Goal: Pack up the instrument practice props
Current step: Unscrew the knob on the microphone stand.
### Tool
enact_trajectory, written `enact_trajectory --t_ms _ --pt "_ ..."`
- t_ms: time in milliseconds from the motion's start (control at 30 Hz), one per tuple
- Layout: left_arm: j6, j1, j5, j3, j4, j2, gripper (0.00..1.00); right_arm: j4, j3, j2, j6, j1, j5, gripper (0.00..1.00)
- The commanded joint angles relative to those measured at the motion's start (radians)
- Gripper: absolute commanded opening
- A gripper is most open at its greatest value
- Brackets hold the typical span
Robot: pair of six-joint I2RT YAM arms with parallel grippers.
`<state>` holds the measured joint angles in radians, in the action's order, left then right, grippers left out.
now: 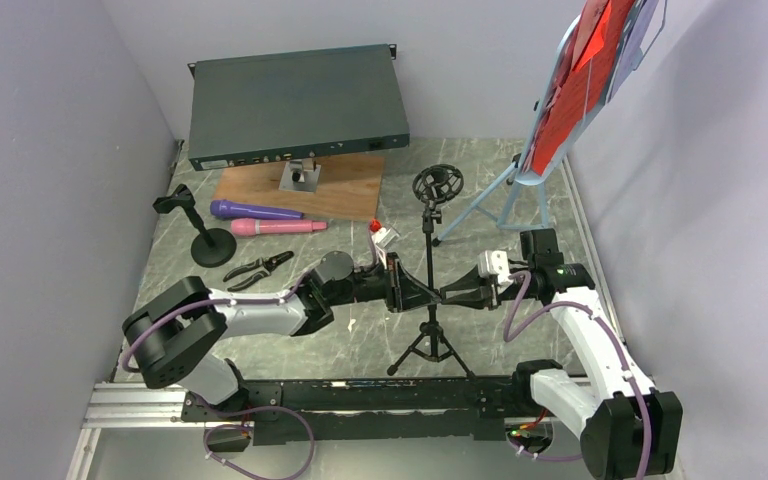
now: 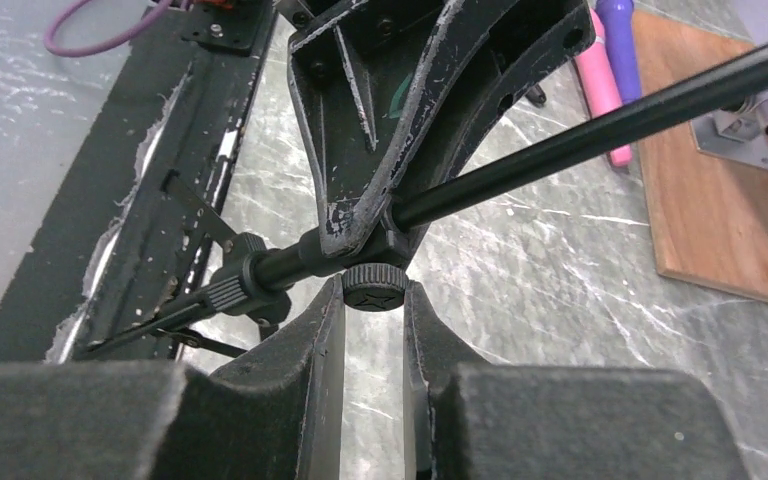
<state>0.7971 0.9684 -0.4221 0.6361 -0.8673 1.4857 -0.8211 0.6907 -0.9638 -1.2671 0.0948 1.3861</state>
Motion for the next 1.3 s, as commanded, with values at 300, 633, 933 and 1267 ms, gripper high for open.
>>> enact_trajectory --t_ms 300,633,933,1267 --pt "-0.247 -0.102 -0.153 0.057 -0.193 0.002 0.00 0.098 0.032 0.005 0.288 -0.017 0.080 0.59" --pt "-0.647 -0.037 -0.135 0.037 -0.023 -0.126 0.00 0.459 -0.026 -0.042 0.780 -0.044 0.179 0.71" --pt "-0.728 -0.017 -0.126 0.044 -0.045 -0.103 0.00 0.472 -0.040 -0.056 0.797 -0.041 0.202 0.69" --pt "-0.732 -0.016 -0.085 0.050 -0.078 -0.058 0.00 0.437 -0.030 -0.042 0.741 -0.038 0.161 0.67"
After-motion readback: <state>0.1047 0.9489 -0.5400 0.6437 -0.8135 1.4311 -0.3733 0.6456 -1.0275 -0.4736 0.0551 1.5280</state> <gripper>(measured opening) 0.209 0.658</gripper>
